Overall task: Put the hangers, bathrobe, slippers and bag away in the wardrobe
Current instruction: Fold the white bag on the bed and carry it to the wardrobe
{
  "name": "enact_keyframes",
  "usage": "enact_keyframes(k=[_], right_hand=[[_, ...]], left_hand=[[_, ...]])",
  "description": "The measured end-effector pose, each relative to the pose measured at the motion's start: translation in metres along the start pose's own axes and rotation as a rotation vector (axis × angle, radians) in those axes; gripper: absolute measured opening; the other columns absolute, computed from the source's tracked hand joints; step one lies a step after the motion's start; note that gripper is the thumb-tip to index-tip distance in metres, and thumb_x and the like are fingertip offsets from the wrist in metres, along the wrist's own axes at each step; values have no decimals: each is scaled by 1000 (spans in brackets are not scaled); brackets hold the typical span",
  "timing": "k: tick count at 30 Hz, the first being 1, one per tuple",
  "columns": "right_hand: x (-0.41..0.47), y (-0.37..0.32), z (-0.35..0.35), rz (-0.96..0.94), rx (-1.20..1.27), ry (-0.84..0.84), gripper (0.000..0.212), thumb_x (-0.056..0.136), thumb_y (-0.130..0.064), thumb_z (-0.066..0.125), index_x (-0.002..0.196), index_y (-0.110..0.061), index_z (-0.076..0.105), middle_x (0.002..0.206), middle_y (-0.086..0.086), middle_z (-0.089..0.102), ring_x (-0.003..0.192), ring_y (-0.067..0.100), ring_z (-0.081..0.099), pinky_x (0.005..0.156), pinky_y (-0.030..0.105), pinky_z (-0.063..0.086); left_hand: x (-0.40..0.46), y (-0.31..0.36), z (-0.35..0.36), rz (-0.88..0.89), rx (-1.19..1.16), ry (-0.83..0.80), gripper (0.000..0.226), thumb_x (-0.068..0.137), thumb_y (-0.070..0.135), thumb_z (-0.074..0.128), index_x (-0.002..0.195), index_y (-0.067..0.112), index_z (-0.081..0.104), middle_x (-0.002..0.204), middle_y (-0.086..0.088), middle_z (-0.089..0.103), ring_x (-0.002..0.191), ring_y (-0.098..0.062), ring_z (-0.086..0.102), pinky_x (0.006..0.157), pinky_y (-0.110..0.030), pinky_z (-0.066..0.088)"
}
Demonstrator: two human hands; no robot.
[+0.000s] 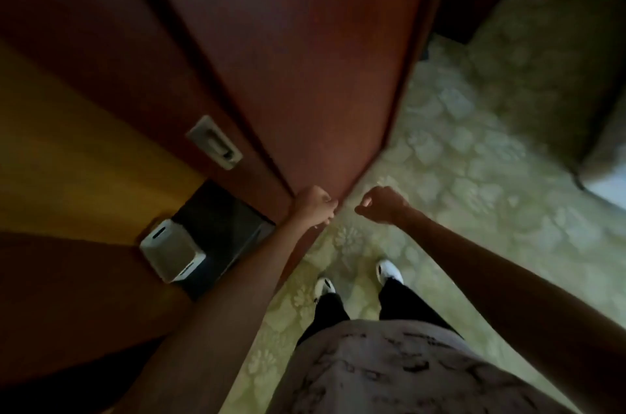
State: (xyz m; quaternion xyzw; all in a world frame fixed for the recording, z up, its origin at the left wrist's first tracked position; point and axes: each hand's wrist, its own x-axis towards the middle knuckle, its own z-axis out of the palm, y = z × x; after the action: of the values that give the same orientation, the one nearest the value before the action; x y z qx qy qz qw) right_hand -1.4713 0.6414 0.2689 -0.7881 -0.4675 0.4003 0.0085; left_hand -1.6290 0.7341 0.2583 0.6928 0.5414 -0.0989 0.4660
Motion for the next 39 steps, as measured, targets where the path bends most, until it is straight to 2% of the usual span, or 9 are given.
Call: enact_keyframes(k=[6,11,13,17,22,26,31,35,39], right_hand=[[-65,95,62,390,334,42,28,94,-32,64,112,-14,75,116,4,73,111,23,66,90,26,48],[-136,175,129,734,689,93,29,90,-32,62,111,-16,74,112,9,71,107,29,65,91,32,51],[-166,204,168,858,771,167,30,87,-34,59,105,-15,74,106,11,72,97,30,67,80,31,52],[-236,243,234,1099,1077,289,33,76,-39,55,81,-9,69,77,8,69,74,26,66,59,29,48],[-307,298,269,1297,1312,430,24,83,-25,63,86,-4,76,80,10,76,76,23,73,68,36,59],[-334,359,256,1324,1343,460,25,86,-22,63,88,1,74,84,13,76,74,25,72,65,34,57],[-344,454,199,1229,1264,513,22,89,-21,63,82,-2,73,79,11,73,70,23,67,59,27,50],[-339,541,133,1115,1193,591,22,88,-24,62,89,-6,76,85,7,76,75,21,71,69,34,61],[-328,638,65,1023,1113,620,24,83,-25,59,85,-9,76,81,8,75,77,26,71,71,39,61]], left_hand=[[25,21,101,94,360,-385,22,93,19,60,76,8,69,69,-5,74,51,-15,65,41,-18,44],[17,65,202,236,691,-629,25,90,21,59,77,8,76,69,-2,76,65,-16,74,59,-26,59],[0,89,247,279,804,-748,28,95,22,58,82,6,77,78,-5,78,70,-17,74,64,-27,57],[-36,134,351,424,1038,-850,23,95,17,53,78,14,68,82,-7,76,59,-16,68,54,-23,51],[-85,204,472,590,1197,-956,16,94,15,53,86,16,66,73,-2,70,51,-12,64,47,-21,46],[-105,264,543,655,1165,-949,16,98,16,55,96,13,70,72,-2,70,51,-13,64,44,-20,44],[-77,321,573,651,1144,-865,18,97,12,54,89,10,70,81,-8,74,60,-17,66,51,-24,50],[-27,351,583,512,1104,-751,23,96,12,56,76,12,68,81,-10,74,56,-16,65,47,-24,48],[14,394,614,341,1029,-702,23,99,13,54,79,10,65,73,-6,71,57,-18,65,50,-25,51]])
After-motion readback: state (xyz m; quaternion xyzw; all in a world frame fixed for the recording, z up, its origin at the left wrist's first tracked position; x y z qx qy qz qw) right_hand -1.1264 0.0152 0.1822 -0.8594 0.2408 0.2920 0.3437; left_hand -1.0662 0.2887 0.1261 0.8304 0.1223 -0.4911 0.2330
